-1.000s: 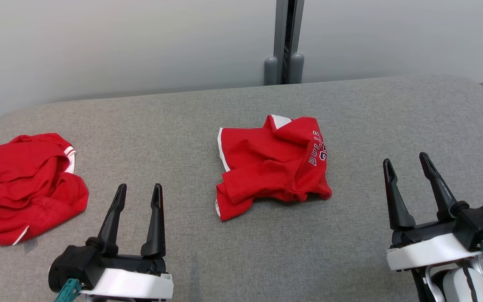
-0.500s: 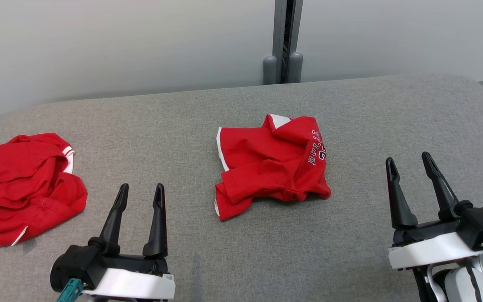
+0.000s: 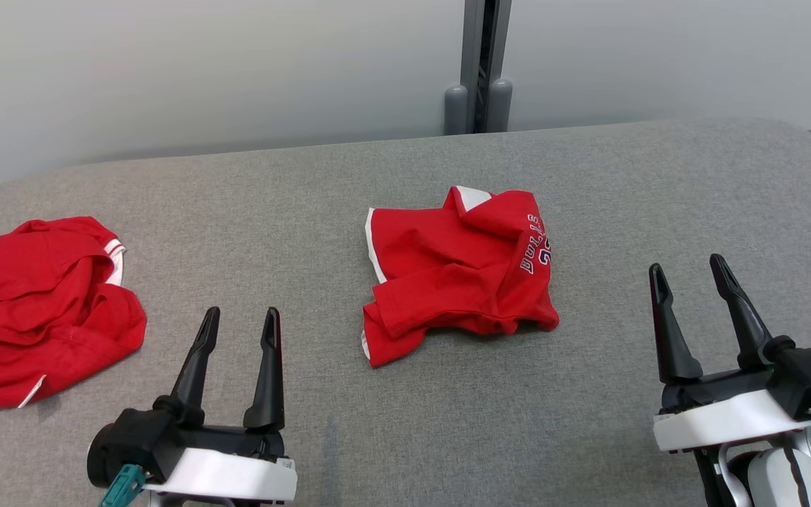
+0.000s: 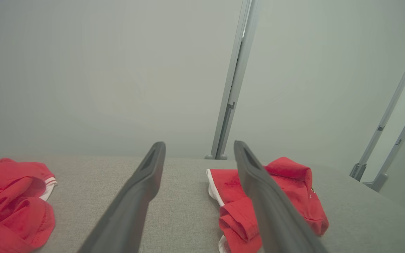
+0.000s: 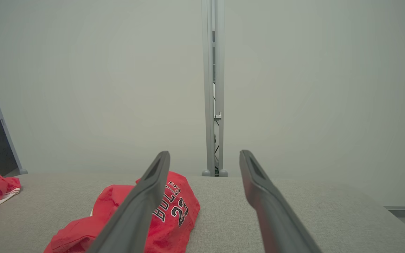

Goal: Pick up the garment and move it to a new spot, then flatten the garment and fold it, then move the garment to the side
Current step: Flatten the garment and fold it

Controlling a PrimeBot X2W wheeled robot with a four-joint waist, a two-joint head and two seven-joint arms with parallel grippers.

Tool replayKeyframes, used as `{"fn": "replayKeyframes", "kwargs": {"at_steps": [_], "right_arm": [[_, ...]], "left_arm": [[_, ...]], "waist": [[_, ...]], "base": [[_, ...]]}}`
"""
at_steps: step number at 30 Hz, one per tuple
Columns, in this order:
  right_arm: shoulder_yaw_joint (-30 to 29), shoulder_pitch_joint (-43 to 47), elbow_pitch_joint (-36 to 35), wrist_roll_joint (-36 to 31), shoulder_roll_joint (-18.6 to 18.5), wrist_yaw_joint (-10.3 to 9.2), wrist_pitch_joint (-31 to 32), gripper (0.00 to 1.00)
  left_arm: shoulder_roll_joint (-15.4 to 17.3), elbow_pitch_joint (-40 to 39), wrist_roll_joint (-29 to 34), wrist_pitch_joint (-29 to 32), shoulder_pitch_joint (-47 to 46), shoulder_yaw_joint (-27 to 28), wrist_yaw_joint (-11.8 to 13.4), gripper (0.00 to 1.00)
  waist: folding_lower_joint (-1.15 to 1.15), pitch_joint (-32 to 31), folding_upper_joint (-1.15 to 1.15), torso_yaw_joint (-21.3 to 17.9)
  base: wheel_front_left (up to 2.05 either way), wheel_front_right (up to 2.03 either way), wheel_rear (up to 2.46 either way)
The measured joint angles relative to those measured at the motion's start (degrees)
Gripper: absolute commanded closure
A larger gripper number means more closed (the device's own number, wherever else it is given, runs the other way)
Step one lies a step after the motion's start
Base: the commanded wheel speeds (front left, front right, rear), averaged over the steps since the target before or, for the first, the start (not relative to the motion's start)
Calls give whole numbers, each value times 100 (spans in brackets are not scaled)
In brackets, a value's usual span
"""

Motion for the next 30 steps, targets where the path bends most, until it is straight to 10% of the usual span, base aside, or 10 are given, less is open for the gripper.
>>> {"fn": "replayKeyframes", "kwargs": {"at_steps": [18, 30], "right_arm": [[-145, -229, 137, -21, 0, 0, 0, 0], [-244, -1463, 1606, -528, -2, 0, 421, 0]], "left_arm": [[0, 27, 30, -1, -325, -285, -30, 0], [-4, 37, -87, -2, -589, -556, 7, 0]], "waist": [[0, 376, 0, 309], [0, 863, 0, 1058]], "base": [[0, 0, 0], [0, 0, 0]]}}
